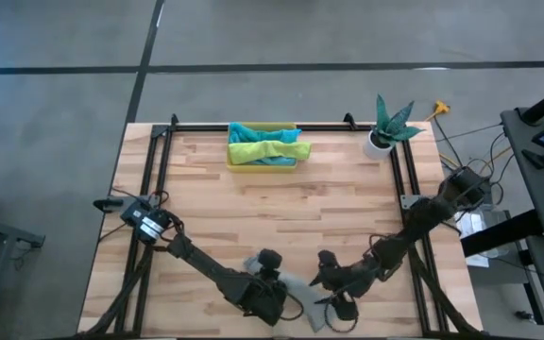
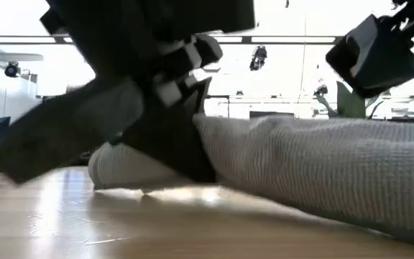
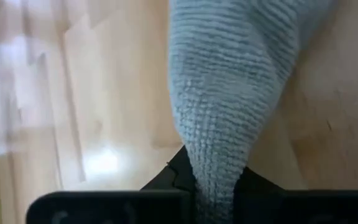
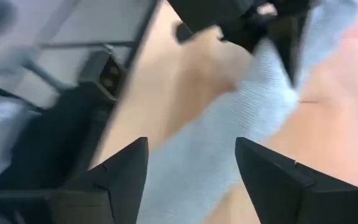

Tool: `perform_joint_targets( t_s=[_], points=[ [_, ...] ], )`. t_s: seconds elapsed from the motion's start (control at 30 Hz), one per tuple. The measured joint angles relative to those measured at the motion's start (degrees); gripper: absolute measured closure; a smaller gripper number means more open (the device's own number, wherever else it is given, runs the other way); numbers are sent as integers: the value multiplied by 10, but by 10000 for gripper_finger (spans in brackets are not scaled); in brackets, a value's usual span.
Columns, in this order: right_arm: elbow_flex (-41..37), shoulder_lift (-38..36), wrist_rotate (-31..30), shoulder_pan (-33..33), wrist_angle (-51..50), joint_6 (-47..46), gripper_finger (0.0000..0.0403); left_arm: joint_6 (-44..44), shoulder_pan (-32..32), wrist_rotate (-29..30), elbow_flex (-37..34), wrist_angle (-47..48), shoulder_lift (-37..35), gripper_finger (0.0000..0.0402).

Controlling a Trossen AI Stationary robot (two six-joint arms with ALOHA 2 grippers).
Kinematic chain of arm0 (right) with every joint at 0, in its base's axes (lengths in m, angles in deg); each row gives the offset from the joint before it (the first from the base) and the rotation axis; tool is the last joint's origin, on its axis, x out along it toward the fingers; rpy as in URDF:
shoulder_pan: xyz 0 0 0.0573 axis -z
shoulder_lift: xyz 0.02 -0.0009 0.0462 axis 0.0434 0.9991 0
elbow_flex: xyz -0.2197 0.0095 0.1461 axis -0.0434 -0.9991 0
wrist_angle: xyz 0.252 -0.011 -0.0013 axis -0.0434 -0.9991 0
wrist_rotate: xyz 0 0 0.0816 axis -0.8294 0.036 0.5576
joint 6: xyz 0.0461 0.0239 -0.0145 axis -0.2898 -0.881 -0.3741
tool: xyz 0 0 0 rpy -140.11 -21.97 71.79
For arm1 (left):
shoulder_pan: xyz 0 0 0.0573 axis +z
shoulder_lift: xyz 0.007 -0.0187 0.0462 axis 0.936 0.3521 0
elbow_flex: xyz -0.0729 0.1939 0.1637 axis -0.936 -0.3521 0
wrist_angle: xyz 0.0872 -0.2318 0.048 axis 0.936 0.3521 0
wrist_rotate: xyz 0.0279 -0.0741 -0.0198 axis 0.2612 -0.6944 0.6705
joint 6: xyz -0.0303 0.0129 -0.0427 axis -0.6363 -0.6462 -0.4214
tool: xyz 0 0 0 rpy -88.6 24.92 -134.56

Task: Roll microfiber towels into tight, uniform cylinder then place into a basket
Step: Put the rolled gray towel into the yellow bin

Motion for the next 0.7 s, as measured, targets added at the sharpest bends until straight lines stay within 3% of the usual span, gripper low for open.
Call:
perform_joint_targets(
  t_s=[0.13,0.23,0.43,0.7],
  points=[
    [80,18,-117,-36,-175,17,154,-11,1,9,0,12,-11,399],
    [161,66,-165,-59,-284,7,152,-21,1,14,-3,10,-21,400],
    [297,178,-173,-72,-347,-36,151,-44,2,13,-3,9,-28,400],
    [430,259,-180,-58,-558,-120,151,-56,1,11,-4,9,-30,400]
  ],
)
